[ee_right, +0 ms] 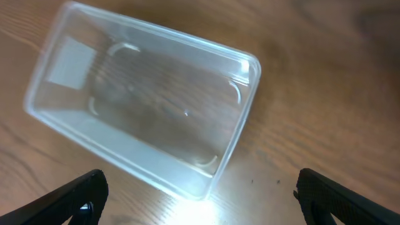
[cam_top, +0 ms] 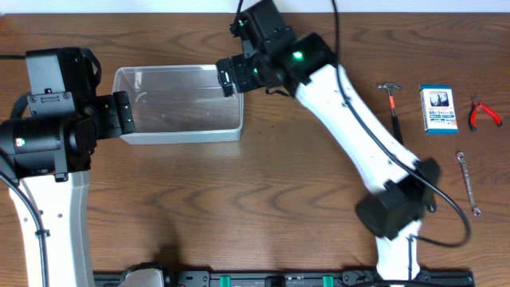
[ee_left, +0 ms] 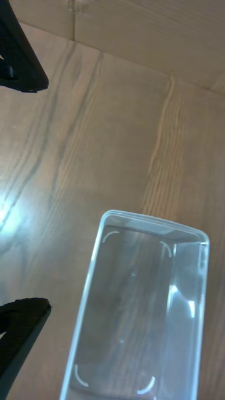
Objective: Pack container
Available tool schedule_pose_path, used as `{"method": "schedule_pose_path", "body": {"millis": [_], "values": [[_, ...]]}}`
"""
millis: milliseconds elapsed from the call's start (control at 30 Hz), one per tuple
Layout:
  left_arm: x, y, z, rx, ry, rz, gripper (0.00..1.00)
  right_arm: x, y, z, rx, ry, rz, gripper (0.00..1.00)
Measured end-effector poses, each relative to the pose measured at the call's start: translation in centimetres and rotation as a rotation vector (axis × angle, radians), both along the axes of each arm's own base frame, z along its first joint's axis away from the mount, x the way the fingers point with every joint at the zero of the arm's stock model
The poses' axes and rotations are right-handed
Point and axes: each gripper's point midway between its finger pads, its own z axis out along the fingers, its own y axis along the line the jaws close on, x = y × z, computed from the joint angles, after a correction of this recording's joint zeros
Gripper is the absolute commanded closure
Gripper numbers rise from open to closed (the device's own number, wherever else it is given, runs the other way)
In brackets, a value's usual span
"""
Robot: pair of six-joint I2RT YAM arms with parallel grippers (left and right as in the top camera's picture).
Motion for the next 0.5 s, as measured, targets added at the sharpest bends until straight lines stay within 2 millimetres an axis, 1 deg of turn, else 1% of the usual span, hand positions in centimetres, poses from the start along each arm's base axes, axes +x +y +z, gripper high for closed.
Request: {"method": "schedule_pose_path", "body": {"millis": [67,133,300,367,467,500], "values": [[-0.2,0.0,-0.1,-0.001,0.011,0.0,0.02,0.6,0.1,-1.3,-0.025,0.035,-0.029,0.01],[-0.4,0.0,-0.3,-0.002,0.022,0.0,0.02,1.2,0.3,-2.1,-0.038,0.056,-0.053,0.01],[-0.8,-0.1,-0.5,-0.014,0.033,0.016,0.02,2.3,0.6,-2.8,-0.046,0.068,-0.093,0.01],[-1.0,-0.1,-0.6,-0.018,0.039,0.022,0.02,2.5,0.6,-3.5,-0.055,0.08,-0.101,0.01],[-1.2,-0.1,-0.8,-0.025,0.048,0.031,0.02,2.6,0.6,-5.6,-0.082,0.117,-0.113,0.01],[-1.4,-0.1,-0.9,-0.026,0.054,0.034,0.02,2.6,0.5,-6.6,-0.099,0.134,-0.12,0.01]]}}
